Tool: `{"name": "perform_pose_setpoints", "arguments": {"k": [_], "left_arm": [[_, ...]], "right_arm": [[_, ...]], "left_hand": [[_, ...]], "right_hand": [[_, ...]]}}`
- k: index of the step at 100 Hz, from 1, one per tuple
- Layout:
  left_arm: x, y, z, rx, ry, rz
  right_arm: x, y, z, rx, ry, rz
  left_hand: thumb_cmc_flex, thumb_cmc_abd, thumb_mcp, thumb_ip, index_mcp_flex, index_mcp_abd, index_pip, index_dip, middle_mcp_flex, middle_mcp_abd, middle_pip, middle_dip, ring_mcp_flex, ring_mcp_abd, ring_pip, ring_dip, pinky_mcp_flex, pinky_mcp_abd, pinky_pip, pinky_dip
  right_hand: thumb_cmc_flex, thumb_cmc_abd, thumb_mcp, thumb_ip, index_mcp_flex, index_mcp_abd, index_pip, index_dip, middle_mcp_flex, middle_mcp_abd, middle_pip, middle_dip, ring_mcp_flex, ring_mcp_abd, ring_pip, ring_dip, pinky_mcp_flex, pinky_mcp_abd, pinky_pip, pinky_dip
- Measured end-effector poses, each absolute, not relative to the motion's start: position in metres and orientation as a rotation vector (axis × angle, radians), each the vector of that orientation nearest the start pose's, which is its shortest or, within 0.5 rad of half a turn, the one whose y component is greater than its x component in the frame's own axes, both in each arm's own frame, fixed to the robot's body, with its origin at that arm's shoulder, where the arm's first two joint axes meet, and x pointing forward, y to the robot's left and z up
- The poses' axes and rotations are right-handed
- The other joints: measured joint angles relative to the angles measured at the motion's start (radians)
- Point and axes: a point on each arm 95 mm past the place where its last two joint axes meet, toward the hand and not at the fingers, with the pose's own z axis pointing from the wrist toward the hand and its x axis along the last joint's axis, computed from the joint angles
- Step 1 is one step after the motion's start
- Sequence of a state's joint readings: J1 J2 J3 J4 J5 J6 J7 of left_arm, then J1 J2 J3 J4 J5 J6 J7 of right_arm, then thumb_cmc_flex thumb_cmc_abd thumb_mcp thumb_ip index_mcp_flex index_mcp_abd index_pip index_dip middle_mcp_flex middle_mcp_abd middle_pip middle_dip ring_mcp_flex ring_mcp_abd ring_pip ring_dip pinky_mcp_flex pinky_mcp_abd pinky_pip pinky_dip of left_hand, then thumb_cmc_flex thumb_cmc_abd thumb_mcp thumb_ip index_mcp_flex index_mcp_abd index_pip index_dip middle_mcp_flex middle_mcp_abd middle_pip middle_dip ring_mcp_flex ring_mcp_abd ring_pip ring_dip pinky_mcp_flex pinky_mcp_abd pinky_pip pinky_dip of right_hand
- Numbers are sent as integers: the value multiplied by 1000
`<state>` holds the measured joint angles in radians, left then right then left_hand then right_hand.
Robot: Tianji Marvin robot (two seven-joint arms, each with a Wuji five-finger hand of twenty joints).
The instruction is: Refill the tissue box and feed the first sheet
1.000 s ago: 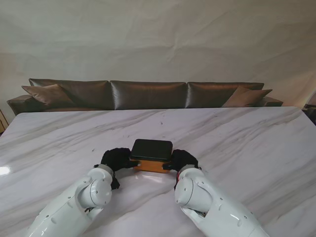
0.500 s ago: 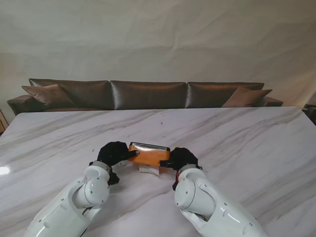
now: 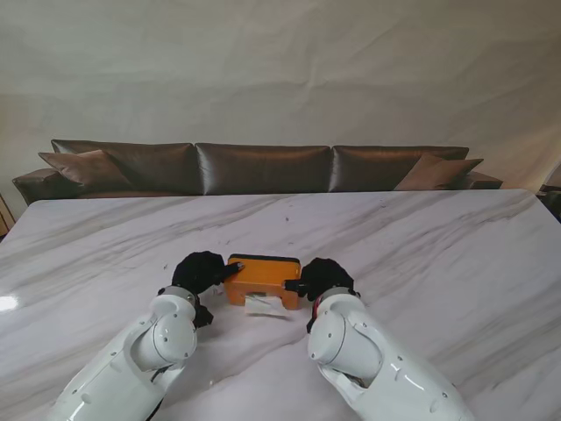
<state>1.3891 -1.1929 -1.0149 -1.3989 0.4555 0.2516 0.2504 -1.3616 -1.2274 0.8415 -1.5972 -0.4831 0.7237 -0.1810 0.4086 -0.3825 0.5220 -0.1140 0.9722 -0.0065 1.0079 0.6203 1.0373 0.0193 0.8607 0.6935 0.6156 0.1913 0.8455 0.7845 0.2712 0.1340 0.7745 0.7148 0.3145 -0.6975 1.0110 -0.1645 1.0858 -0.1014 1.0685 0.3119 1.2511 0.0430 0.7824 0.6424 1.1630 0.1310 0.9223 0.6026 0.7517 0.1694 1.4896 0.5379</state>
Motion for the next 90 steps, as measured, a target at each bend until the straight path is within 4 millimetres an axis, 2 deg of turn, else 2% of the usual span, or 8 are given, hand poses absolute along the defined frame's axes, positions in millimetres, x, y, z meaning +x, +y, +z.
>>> {"name": "perform_pose_setpoints", "arguments": {"k": [12, 24, 47, 54, 63, 70, 77, 90], "left_arm": [[438, -33, -357, -1844, 942, -1607], [439, -32, -357, -1843, 932, -1604], [439, -31, -357, -1844, 930, -1585], [439, -30, -357, -1847, 930, -1561], [439, -26, -356, -1857, 953, -1531], [436, -22, -354, -1885, 964, -1526], [432, -16, -353, -1888, 955, -1521], [425, -5, -355, -1856, 996, -1474]], "right_arm": [[410, 104, -324, 1860, 1070, 1316], [412, 101, -325, 1866, 1066, 1302], [415, 97, -326, 1879, 1067, 1280], [416, 95, -327, 1894, 1071, 1266], [414, 89, -328, 1917, 1069, 1250], [409, 85, -329, 1936, 1091, 1234], [404, 82, -328, 1933, 1123, 1213], [399, 75, -329, 1891, 1167, 1169]], "left_hand": [[5, 0, 31, 15, 32, -42, 5, 0, -4, -1, -24, -5, 0, 12, -1, 0, 0, 4, 0, 0], [7, 0, 41, 24, 57, -96, 5, 0, 18, -5, -27, -14, 0, 16, -1, 0, 0, 9, 0, 7], [3, 0, 41, 24, 65, -111, -16, 0, 15, -5, -40, -28, 0, 22, -8, -3, 0, 11, 0, 8], [-11, 3, 7, 24, 28, -111, -82, -36, -8, -5, -77, -53, -15, 23, -31, -16, -8, 12, 0, 8], [-16, 22, -62, 24, -79, -108, -178, -87, -120, -5, -126, -84, -73, 24, -86, -42, -41, 13, 0, 8], [-4, 22, -100, 25, -178, -94, -242, -115, -229, -5, -151, -97, -127, 24, -123, -54, -63, 13, 0, 8], [-3, 22, -156, 51, -308, -69, -315, -140, -362, -6, -181, -108, -192, 24, -166, -75, -93, 12, 0, 5], [10, 22, -215, 53, -468, -33, -376, -173, -521, -17, -217, -129, -266, 25, -212, -96, -150, 10, 0, -4]], "right_hand": [[-10, 0, -3, -1, 0, -36, -8, 1, 0, -2, 0, 0, 1, 0, 0, 0, 2, 0, 0, 0], [-18, -1, -14, -3, 0, -50, -22, 1, 12, -10, 0, 1, 11, -1, 0, 0, 10, 0, 2, 0], [-36, 12, -25, -4, 11, -53, -25, -4, 25, -12, -2, 1, 12, -2, 0, 0, 12, 0, 3, 0], [-38, 33, -43, -1, 7, -50, -70, 15, 20, -12, -17, 1, 6, -2, 0, 0, 3, 1, 3, 0], [-37, 104, -78, 94, -59, -11, -197, 119, -65, -10, -43, 1, -58, 1, -15, -1, -55, 1, -10, 0], [-44, 125, -149, 125, -129, 15, -265, 181, -138, -9, -52, 1, -111, 8, -39, -1, -98, 0, -38, 0], [-44, 126, -204, 142, -195, 26, -299, 195, -205, -8, -56, 1, -160, 9, -56, -2, -137, -2, -63, 0], [-44, 51, -221, 190, -344, 51, -344, 195, -361, -8, -69, -1, -266, 9, -104, -14, -213, -15, -124, 0]]}}
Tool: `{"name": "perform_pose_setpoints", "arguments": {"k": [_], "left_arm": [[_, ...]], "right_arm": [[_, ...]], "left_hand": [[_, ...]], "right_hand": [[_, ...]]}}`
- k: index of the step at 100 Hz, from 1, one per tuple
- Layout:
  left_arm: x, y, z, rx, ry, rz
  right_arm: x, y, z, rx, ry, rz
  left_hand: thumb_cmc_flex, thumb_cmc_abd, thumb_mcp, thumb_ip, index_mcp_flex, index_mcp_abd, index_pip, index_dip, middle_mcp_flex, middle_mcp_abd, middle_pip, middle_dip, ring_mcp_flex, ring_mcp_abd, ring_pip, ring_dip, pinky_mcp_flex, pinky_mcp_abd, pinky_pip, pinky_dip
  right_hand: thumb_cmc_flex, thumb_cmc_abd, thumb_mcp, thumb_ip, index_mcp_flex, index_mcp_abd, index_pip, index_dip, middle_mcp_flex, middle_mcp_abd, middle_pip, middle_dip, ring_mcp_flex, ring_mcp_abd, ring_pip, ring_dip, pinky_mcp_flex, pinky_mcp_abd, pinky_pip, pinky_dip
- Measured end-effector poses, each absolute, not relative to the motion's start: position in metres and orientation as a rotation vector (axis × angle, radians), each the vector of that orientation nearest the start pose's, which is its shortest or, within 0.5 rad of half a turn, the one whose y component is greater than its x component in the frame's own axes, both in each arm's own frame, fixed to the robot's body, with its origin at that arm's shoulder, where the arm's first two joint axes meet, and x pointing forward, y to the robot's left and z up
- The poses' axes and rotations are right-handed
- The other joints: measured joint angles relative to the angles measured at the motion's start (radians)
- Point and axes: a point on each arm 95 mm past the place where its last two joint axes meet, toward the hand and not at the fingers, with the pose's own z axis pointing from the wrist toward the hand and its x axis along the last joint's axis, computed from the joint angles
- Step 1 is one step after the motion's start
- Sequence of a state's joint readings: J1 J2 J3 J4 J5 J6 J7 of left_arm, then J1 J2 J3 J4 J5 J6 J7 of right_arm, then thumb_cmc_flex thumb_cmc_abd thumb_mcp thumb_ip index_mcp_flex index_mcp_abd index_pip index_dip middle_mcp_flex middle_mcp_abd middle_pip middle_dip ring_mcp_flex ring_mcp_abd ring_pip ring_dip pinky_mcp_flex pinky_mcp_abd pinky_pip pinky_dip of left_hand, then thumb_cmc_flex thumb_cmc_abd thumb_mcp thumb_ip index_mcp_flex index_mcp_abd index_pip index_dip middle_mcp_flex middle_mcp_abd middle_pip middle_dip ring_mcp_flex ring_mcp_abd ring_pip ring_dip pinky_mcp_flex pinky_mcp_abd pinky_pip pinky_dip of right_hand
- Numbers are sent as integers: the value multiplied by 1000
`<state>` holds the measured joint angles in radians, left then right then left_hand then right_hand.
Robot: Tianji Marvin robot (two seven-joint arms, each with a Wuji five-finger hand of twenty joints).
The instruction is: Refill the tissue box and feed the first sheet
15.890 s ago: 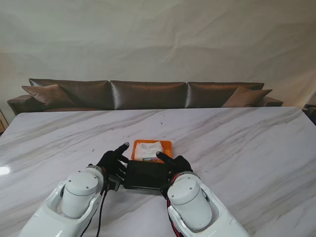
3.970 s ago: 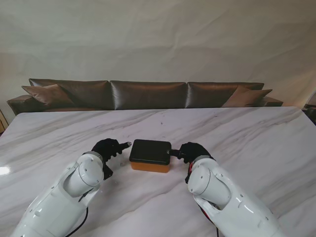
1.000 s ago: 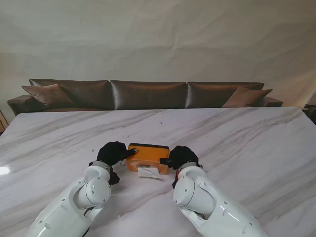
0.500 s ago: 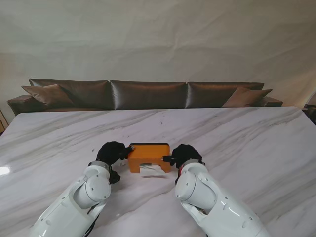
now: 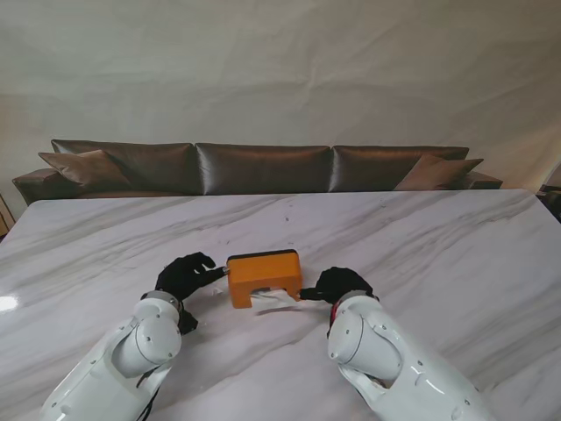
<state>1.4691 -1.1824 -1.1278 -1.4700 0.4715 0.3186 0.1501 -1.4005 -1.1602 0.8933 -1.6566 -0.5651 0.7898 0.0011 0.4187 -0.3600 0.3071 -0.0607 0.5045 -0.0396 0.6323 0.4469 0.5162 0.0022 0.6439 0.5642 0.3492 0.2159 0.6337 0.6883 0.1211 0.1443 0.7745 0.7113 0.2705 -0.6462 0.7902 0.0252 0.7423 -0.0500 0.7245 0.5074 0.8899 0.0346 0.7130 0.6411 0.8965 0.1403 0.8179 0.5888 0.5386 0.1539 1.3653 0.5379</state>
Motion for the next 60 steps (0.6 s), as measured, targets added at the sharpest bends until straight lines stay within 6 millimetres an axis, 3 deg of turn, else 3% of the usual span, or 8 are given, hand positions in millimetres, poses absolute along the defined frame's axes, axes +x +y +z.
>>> {"name": "perform_pose_setpoints", "arguments": {"k": [13, 27, 40, 43, 60], "left_arm": [[416, 4, -357, -1831, 1025, -1444], [409, 6, -358, -1713, 1128, -1381], [404, -1, -361, -1637, 1192, -1354], [404, -3, -362, -1637, 1188, -1361], [403, -17, -363, -1636, 1219, -1378]], "right_arm": [[398, 71, -331, 1893, 1184, 1152], [403, 70, -337, 1891, 1202, 1154], [409, 70, -343, 1880, 1209, 1161], [411, 71, -344, 1875, 1207, 1163], [418, 74, -350, 1879, 1212, 1176]], "left_hand": [[28, -4, 4, 0, -76, 25, -42, -24, -83, -5, -13, -15, -58, -5, -22, -3, -41, -3, 0, 0], [20, -155, 264, 0, -152, 31, -34, -52, -142, -29, -21, -50, -105, -26, -62, -26, -91, -6, 0, 0], [10, -257, 425, -4, -173, 31, -32, -52, -166, -39, -35, -63, -110, -40, -76, -26, -114, -9, 0, 0], [10, -270, 449, -19, -178, 31, -30, -52, -166, -39, -35, -69, -110, -41, -76, -26, -116, -9, 0, 0], [10, -296, 489, -19, -178, 31, -27, -52, -167, -40, -35, -72, -110, -43, -76, -26, -127, -10, 0, 1]], "right_hand": [[3, -24, 3, 11, -136, 26, -24, -14, -149, 0, -11, -31, -99, 0, -51, -12, -62, -13, -55, 0], [53, -35, -1, 13, -234, 51, -53, -36, -262, 1, -20, -58, -182, 0, -85, -24, -109, -24, -98, 0], [75, -35, -18, 13, -268, 63, -59, -47, -312, 2, -19, -67, -205, 0, -92, -27, -127, -25, -115, 0], [79, -35, -24, 14, -270, 63, -59, -47, -320, 2, -19, -74, -205, 0, -95, -27, -128, -25, -115, 0], [104, -35, -29, 14, -280, 69, -62, -51, -320, 4, -10, -74, -219, 0, -99, -35, -136, -25, -135, 0]]}}
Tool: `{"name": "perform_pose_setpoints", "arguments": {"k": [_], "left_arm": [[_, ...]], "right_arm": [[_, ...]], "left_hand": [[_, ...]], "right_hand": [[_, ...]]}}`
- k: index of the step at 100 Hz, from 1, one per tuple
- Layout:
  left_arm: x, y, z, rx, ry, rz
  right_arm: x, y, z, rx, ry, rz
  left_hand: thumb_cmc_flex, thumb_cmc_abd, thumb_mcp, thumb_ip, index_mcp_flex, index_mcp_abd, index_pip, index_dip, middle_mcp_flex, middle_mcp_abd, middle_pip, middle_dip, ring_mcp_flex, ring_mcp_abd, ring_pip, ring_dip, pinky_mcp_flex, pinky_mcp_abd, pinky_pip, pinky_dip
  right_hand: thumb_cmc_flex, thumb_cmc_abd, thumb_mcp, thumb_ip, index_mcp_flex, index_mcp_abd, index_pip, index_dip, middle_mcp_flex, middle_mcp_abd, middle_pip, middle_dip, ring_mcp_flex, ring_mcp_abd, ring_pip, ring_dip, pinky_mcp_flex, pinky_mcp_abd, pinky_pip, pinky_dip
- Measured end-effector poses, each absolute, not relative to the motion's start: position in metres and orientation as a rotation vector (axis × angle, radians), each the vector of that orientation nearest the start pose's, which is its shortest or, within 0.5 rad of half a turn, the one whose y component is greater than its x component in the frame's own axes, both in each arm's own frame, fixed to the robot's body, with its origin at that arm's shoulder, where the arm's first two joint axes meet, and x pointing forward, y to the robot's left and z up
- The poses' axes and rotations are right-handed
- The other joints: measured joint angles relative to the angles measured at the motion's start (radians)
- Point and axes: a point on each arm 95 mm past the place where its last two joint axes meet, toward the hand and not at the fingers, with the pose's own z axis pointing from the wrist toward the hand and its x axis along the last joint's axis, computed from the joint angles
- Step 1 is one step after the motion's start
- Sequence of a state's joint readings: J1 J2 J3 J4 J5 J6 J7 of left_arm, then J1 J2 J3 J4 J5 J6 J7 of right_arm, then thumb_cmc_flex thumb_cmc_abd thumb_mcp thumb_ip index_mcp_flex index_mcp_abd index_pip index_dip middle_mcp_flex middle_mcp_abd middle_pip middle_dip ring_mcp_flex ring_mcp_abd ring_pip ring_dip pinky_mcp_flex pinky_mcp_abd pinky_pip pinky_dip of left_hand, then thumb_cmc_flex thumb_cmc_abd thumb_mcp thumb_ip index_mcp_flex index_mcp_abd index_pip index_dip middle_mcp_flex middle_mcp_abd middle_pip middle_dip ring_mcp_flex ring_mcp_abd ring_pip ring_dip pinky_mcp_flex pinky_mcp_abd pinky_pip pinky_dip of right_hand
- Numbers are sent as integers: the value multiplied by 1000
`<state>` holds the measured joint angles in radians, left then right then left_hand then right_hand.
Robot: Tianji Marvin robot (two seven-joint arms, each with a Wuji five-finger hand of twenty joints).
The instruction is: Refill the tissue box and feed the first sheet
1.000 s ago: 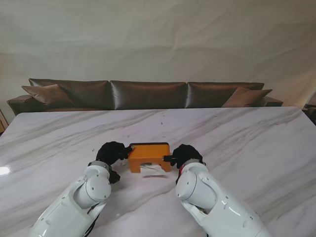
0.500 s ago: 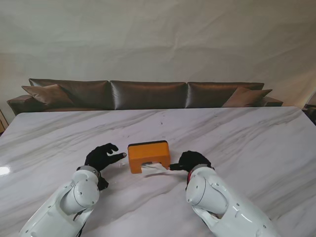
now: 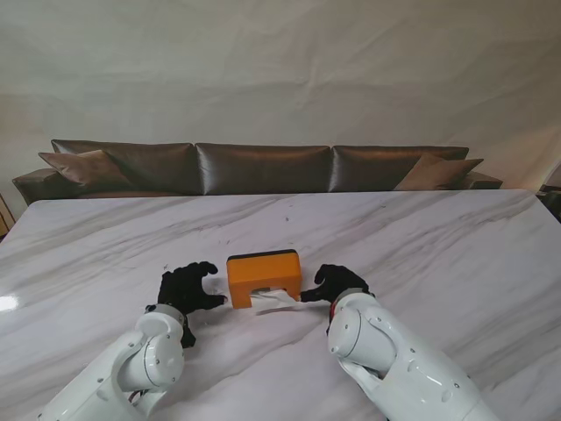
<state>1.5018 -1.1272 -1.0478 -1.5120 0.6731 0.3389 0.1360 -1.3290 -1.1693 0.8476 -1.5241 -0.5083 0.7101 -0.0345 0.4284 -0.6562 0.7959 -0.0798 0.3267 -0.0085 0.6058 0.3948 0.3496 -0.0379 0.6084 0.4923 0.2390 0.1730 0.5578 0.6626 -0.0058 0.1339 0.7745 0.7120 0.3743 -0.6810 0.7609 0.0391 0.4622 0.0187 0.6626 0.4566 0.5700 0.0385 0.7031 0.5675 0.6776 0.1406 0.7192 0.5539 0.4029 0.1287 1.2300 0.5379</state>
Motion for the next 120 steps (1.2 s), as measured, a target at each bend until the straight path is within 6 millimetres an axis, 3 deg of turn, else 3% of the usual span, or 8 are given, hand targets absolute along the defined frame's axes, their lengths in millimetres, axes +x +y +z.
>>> {"name": "perform_pose_setpoints", "arguments": {"k": [26, 34, 52, 70, 79, 86, 100, 120], "left_arm": [[411, -36, -369, -1630, 1303, -1374], [416, -38, -372, -1634, 1308, -1374], [424, -42, -374, -1652, 1288, -1414], [427, -44, -374, -1654, 1235, -1479], [428, -44, -373, -1691, 1183, -1516], [429, -44, -371, -1697, 1155, -1533], [430, -45, -369, -1694, 1115, -1556], [429, -42, -367, -1711, 1095, -1554]], "right_arm": [[425, 83, -353, 1873, 1211, 1216], [425, 86, -353, 1870, 1212, 1233], [424, 93, -353, 1872, 1213, 1258], [421, 94, -352, 1869, 1199, 1274], [418, 94, -349, 1865, 1183, 1288], [416, 94, -347, 1858, 1160, 1304], [412, 97, -344, 1851, 1132, 1326], [411, 100, -341, 1886, 1131, 1297]], "left_hand": [[0, 0, 11, 0, 0, 17, 2, 0, 0, 0, 0, 0, 0, -10, 0, 0, 0, -2, 0, 2], [0, 0, 11, -21, 0, 18, 3, 0, 0, 0, 0, 0, 0, -11, 0, 0, 0, -4, 0, 2], [0, 3, 10, -22, 25, 26, 36, -5, 55, -17, 7, 0, 2, -11, 17, 0, 0, -5, 0, 10], [-3, 36, -55, -23, 135, 34, 35, -6, 240, -40, 14, 0, 93, -15, 48, 1, 40, -6, 0, 10], [1, 99, -105, -23, 257, 32, 77, 9, 362, -37, 41, 22, 168, -32, 100, 24, 76, -6, 0, 10], [29, 120, -184, -23, 337, 30, 139, 3, 449, -19, 72, 42, 226, -39, 140, 46, 112, -6, 1, 10], [44, 156, -247, -35, 443, 28, 232, -1, 561, 9, 131, 78, 305, -38, 203, 72, 170, -6, 1, 10], [42, 226, -258, -36, 576, 10, 394, 40, 663, 38, 204, 126, 361, -16, 272, 110, 214, -4, 1, 12]], "right_hand": [[27, 0, -10, 0, 4, 2, 21, -8, 0, 1, 16, 0, 0, 0, 0, 0, 2, 0, 0, 0], [38, 0, -11, 0, 31, 0, 45, -17, 4, 1, 26, 0, 0, 0, 0, 0, 9, 0, 0, 0], [49, 0, -21, 0, 99, 9, 63, -5, 58, 2, 40, 0, 28, 0, 0, 0, 30, 0, 0, 0], [49, 0, -21, 0, 187, 71, 75, -4, 152, 3, 40, 0, 89, -7, 10, 0, 61, 0, 13, 10], [49, 0, -21, 0, 288, 70, 101, 1, 258, 4, 42, 3, 151, -11, 27, 0, 99, 0, 42, 11], [49, -10, -2, -53, 352, 57, 173, -90, 341, 6, 40, 16, 207, -14, 49, 2, 136, 0, 76, 11], [33, -118, 243, -213, 452, 28, 322, -186, 474, 6, 55, 48, 309, -24, 96, 13, 207, 0, 137, 11], [-19, -72, 251, -226, 590, -47, 382, -199, 614, -5, 79, 73, 414, -27, 157, 34, 287, 11, 210, 11]]}}
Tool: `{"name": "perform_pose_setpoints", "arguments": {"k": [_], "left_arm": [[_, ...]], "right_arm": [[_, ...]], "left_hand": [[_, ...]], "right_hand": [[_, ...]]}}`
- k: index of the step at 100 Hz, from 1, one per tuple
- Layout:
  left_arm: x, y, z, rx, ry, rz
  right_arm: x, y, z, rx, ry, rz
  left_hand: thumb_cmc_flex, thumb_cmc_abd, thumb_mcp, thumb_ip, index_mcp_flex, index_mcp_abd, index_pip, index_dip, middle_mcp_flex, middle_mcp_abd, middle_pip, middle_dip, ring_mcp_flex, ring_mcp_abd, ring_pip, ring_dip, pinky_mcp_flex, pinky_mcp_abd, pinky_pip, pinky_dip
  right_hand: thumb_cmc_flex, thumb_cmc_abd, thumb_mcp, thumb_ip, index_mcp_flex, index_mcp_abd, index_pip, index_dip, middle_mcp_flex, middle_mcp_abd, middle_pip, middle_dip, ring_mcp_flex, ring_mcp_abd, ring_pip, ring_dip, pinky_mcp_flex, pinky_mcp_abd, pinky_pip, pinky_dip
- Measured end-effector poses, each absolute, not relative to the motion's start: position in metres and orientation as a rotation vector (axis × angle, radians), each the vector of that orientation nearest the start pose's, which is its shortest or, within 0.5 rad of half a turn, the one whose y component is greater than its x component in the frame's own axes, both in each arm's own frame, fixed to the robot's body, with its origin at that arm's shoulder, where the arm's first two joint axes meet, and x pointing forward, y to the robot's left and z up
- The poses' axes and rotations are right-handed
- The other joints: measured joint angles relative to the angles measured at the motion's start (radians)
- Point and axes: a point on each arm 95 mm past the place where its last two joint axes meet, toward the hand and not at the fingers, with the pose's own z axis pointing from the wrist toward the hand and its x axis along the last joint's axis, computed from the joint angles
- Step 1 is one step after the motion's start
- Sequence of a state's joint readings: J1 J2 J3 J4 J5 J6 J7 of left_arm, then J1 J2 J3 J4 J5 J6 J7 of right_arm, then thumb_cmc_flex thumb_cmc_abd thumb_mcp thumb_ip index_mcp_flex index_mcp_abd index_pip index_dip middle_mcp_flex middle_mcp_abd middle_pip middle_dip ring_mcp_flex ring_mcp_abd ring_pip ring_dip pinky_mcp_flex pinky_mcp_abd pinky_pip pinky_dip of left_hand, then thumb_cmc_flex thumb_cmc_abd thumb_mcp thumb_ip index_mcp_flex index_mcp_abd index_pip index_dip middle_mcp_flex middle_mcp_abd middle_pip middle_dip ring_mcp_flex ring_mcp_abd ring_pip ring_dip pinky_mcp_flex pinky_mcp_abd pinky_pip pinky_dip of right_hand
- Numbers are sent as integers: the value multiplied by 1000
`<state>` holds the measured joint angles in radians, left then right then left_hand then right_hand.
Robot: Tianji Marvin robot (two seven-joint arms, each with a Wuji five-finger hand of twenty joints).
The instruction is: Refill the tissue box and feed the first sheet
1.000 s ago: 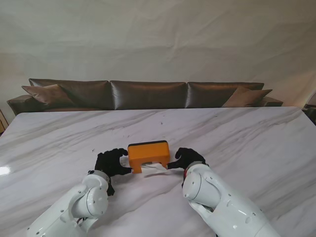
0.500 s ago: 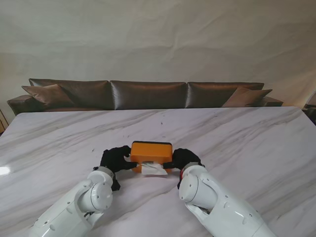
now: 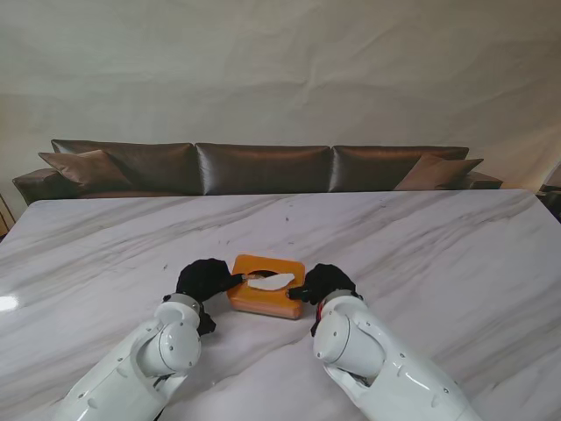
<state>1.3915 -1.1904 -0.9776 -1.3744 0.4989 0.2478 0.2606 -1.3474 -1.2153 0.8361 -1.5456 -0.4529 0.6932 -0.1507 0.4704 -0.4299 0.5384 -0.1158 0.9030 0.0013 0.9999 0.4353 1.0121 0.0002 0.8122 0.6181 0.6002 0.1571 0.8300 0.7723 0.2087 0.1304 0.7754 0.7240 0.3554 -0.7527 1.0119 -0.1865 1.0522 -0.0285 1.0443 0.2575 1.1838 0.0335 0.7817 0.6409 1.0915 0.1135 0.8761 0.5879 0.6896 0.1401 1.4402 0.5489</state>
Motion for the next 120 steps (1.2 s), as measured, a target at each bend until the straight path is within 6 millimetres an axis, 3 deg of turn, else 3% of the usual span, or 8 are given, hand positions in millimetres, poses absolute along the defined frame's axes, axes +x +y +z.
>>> {"name": "perform_pose_setpoints", "arguments": {"k": [20, 28, 40, 55, 67, 89, 108, 120], "left_arm": [[427, -35, -372, -1776, 1084, -1512], [427, -32, -373, -1797, 1076, -1496], [424, -26, -373, -1810, 1082, -1464], [415, -18, -366, -1814, 1077, -1459], [408, -13, -363, -1743, 1099, -1438], [396, -2, -347, -1617, 1106, -1508], [382, 0, -339, -1420, 1181, -1611], [371, 1, -335, -1337, 1243, -1604]], "right_arm": [[412, 100, -342, 1931, 1149, 1259], [411, 98, -343, 1951, 1160, 1226], [407, 96, -341, 1987, 1214, 1177], [400, 84, -333, 1992, 1217, 1164], [393, 76, -329, 1977, 1173, 1175], [377, 64, -318, 1902, 1097, 1220], [362, 58, -312, 1597, 1013, 1436], [351, 58, -312, 1469, 994, 1470]], "left_hand": [[-16, 73, 12, 6, -21, -63, -54, 25, -55, 0, -37, 3, -19, 16, -33, 7, -14, 2, 0, 0], [-32, 90, -20, 42, -83, -78, -151, 25, -137, 0, -92, -18, -65, 27, -71, -10, -35, 3, 0, 0], [-42, 109, -109, 55, -214, -79, -285, 25, -304, 0, -168, -75, -121, 47, -149, -65, -75, 5, 0, -13], [-42, 110, -211, 55, -349, -79, -443, -38, -495, 1, -272, -165, -227, 70, -297, -167, -148, 44, -1, -76], [-41, 119, -273, 66, -413, -79, -550, -108, -615, 8, -356, -257, -324, 75, -421, -258, -204, 62, -1, -133], [-40, 121, -323, 66, -462, -79, -673, -185, -736, 0, -449, -330, -462, 1, -550, -416, -264, 72, -1, -259], [-40, 121, -375, 66, -486, -118, -755, -237, -749, -57, -523, -377, -487, -74, -657, -478, -265, 72, -1, -368], [-41, 121, -396, 66, -496, -135, -783, -250, -749, -81, -532, -384, -487, -98, -671, -487, -265, 72, -1, -384]], "right_hand": [[-16, 55, -19, 25, 29, -83, -15, 24, 18, -1, 10, 14, 18, 0, 11, 1, 16, 4, 14, 0], [-53, 97, -54, 57, 14, -86, -81, 62, 12, -2, 8, 20, 7, 2, 11, 1, 4, 4, 14, 0], [-80, 192, -151, 142, -93, -60, -282, 213, -88, -1, -67, 13, -75, 12, -20, -2, -63, 4, -12, -11], [-160, 205, -211, 222, -252, -22, -420, 204, -222, 19, -206, -99, -170, 26, -155, -49, -124, 4, -87, -31], [-240, 191, -182, 237, -380, -7, -497, 174, -355, 40, -272, -168, -280, 32, -267, -95, -181, 3, -162, -49], [-328, 192, -162, 238, -553, 4, -574, 124, -614, 55, -323, -259, -531, 44, -424, -191, -315, 1, -303, -64], [-387, 212, -155, 224, -602, -55, -562, 97, -675, 37, -328, -303, -615, 27, -477, -257, -378, -5, -402, -94], [-427, 241, -158, 221, -602, -108, -559, 86, -675, 10, -328, -316, -628, -3, -491, -282, -400, -10, -447, -110]]}}
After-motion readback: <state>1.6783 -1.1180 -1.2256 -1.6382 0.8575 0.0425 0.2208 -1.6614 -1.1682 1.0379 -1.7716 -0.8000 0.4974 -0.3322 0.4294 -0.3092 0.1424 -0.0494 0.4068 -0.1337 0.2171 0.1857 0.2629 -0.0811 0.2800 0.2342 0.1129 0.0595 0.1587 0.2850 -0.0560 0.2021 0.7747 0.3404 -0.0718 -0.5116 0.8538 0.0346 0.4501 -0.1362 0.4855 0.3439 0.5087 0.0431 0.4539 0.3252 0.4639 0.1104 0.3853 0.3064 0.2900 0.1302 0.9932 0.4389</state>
